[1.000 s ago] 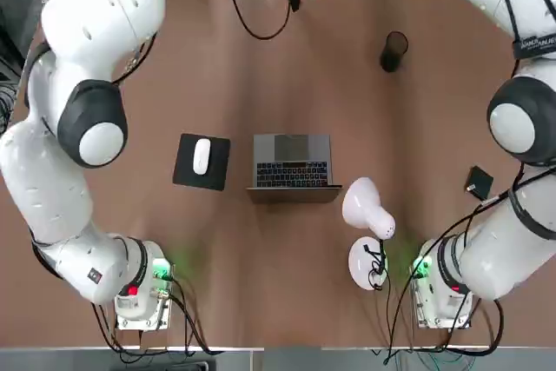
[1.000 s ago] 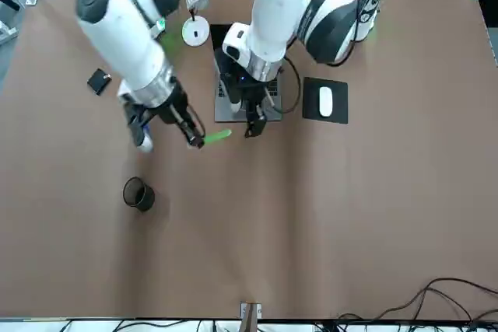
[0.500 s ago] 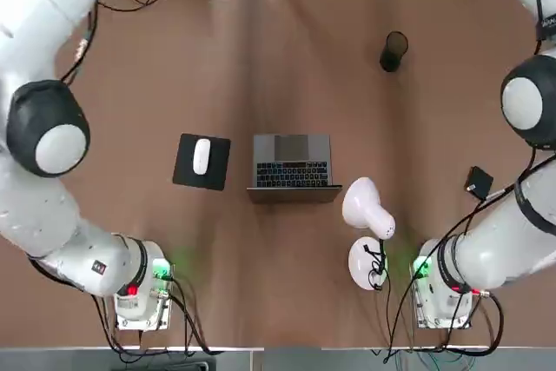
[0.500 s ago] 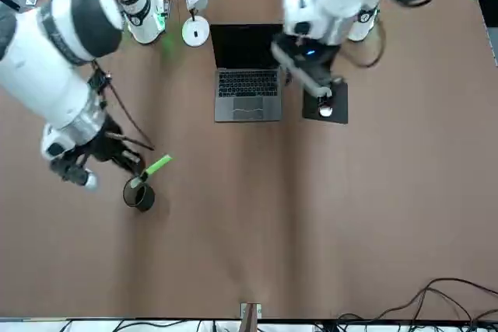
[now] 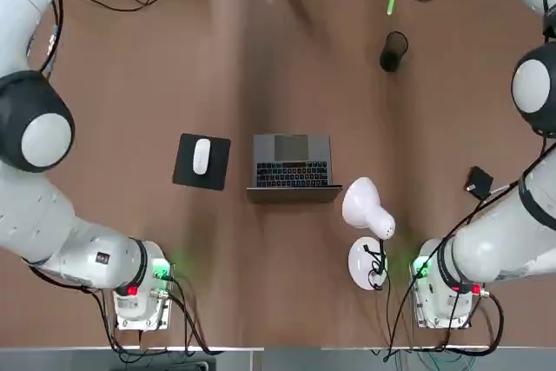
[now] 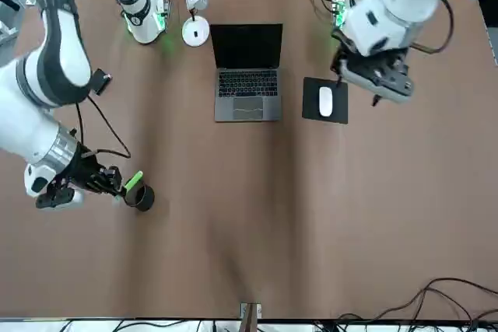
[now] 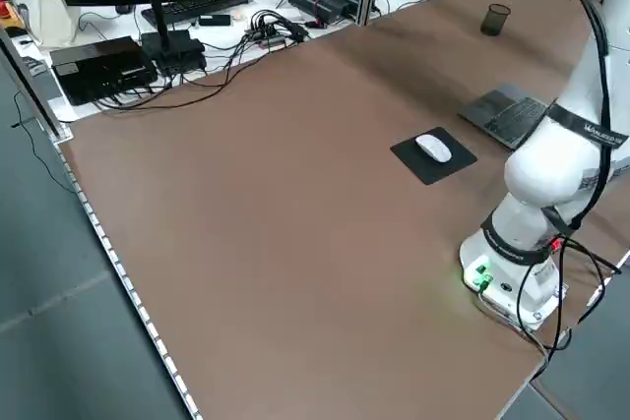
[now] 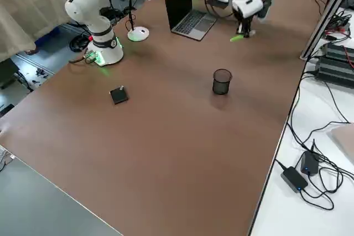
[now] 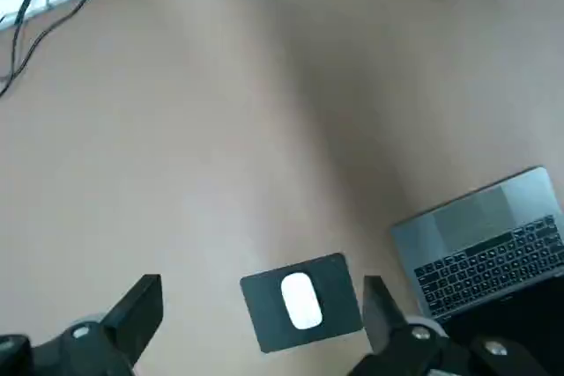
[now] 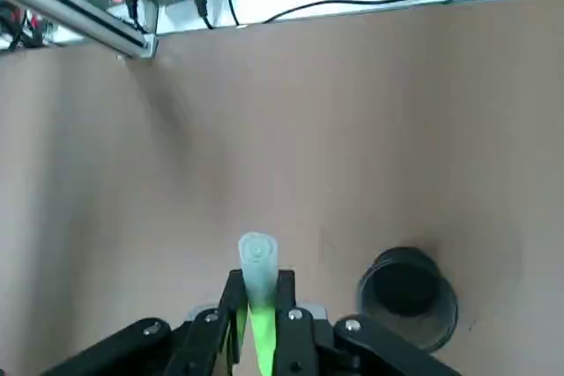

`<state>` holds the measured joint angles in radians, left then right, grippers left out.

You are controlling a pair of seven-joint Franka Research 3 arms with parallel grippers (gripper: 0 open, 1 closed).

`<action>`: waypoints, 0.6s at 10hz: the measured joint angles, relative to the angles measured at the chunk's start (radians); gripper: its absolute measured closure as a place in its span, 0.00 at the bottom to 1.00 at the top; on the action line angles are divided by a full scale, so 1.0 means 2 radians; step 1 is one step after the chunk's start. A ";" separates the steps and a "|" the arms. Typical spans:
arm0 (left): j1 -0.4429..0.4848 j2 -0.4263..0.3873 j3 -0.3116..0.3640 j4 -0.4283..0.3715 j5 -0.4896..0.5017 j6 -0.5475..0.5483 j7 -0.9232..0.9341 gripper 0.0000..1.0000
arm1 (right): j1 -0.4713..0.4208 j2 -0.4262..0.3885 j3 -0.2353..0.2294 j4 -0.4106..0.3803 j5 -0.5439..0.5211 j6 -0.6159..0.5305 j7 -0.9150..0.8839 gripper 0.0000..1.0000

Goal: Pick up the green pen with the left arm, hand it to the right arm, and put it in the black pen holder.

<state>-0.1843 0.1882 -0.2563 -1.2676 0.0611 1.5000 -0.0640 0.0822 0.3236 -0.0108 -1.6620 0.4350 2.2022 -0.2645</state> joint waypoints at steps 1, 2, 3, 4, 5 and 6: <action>0.021 0.002 0.001 -0.008 0.001 -0.007 -0.003 0.00 | -0.008 0.000 0.000 -0.023 0.018 0.034 -0.072 0.83; 0.041 0.004 0.002 -0.015 0.001 -0.008 -0.005 0.00 | -0.012 0.001 0.000 -0.040 0.027 0.065 -0.122 0.83; 0.064 0.005 0.002 -0.018 0.001 -0.007 -0.006 0.00 | -0.014 0.002 0.000 -0.050 0.028 0.087 -0.152 0.83; 0.087 0.004 0.002 -0.024 0.000 0.003 -0.006 0.00 | -0.017 0.007 0.001 -0.056 0.028 0.103 -0.172 0.83; 0.102 0.002 0.002 -0.036 -0.003 0.026 -0.006 0.00 | -0.021 0.016 0.001 -0.058 0.033 0.111 -0.185 0.83; 0.107 -0.005 0.005 -0.062 -0.004 0.056 -0.006 0.00 | -0.024 0.029 0.001 -0.058 0.039 0.115 -0.200 0.83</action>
<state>0.0305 0.1788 -0.2456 -1.3919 0.0529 1.6114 -0.0766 0.0350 0.3811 -0.0096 -1.7790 0.5138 2.4318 -0.6654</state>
